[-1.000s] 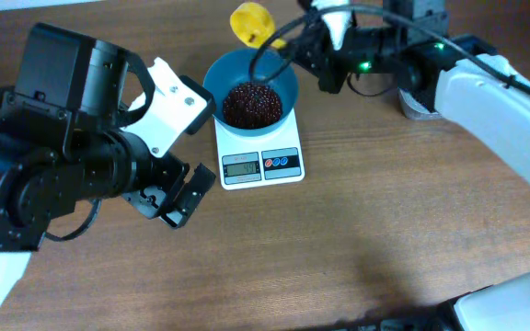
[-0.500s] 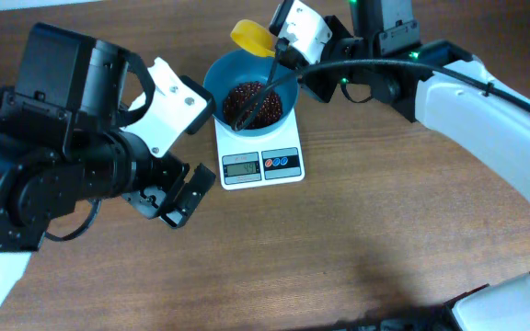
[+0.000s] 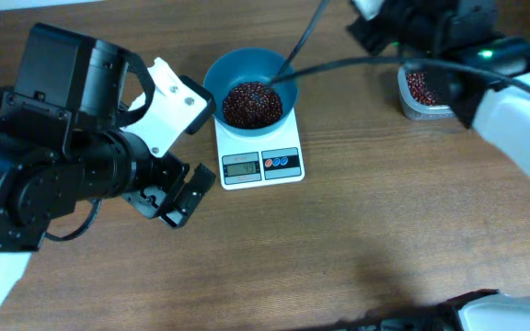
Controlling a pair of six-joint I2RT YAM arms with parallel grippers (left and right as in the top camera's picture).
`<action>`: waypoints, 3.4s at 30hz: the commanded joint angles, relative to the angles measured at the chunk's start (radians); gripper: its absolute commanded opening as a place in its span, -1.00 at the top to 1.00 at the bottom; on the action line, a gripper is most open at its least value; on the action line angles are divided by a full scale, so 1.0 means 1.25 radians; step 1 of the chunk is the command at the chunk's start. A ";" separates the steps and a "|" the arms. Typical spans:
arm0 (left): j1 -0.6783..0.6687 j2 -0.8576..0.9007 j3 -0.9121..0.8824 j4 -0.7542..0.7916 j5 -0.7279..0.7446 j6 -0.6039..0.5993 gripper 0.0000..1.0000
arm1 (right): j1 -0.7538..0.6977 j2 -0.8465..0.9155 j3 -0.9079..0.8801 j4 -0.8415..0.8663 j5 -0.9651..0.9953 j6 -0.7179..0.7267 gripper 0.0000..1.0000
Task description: Scoop item into bowl and weigh 50g on scale
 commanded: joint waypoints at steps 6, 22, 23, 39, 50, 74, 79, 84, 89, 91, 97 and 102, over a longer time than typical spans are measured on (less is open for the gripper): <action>-0.002 0.001 -0.003 0.002 0.000 0.012 -0.98 | -0.182 -0.024 0.012 -0.284 0.033 0.062 0.92; -0.002 0.001 -0.003 0.002 0.000 0.012 -0.98 | -0.217 0.126 0.008 -0.440 0.160 0.112 0.92; -0.002 0.001 -0.003 0.002 0.000 0.012 -0.98 | -0.217 0.126 0.008 -0.440 0.191 0.128 0.92; -0.002 0.001 -0.003 0.002 0.000 0.012 -0.98 | -0.248 0.210 0.000 -0.428 0.139 0.252 0.92; -0.002 0.001 -0.003 0.002 0.000 0.012 -0.98 | -0.253 0.207 0.034 -0.416 0.079 0.299 0.92; -0.002 0.001 -0.003 0.002 0.000 0.012 -0.98 | -0.350 0.210 0.015 -0.435 -0.126 0.314 0.92; -0.002 0.001 -0.003 0.002 0.000 0.012 -0.98 | -0.350 0.210 0.014 -0.455 -0.195 0.313 0.92; -0.002 0.001 -0.003 0.002 0.000 0.012 -0.98 | -0.350 0.210 0.013 -0.449 -0.049 0.307 0.92; -0.002 0.001 -0.003 0.002 0.000 0.012 -0.98 | -0.340 0.210 0.013 -0.449 -0.081 0.308 0.92; -0.002 0.001 -0.003 0.002 0.000 0.012 -0.98 | -0.320 0.210 0.014 -0.450 -0.141 0.308 0.92; -0.002 0.001 -0.003 0.002 0.000 0.012 -0.98 | -0.307 0.210 0.014 -0.445 -0.139 0.307 0.92; -0.002 0.001 -0.003 0.002 0.000 0.012 -0.98 | -0.343 0.209 0.022 -0.422 -0.137 0.308 0.92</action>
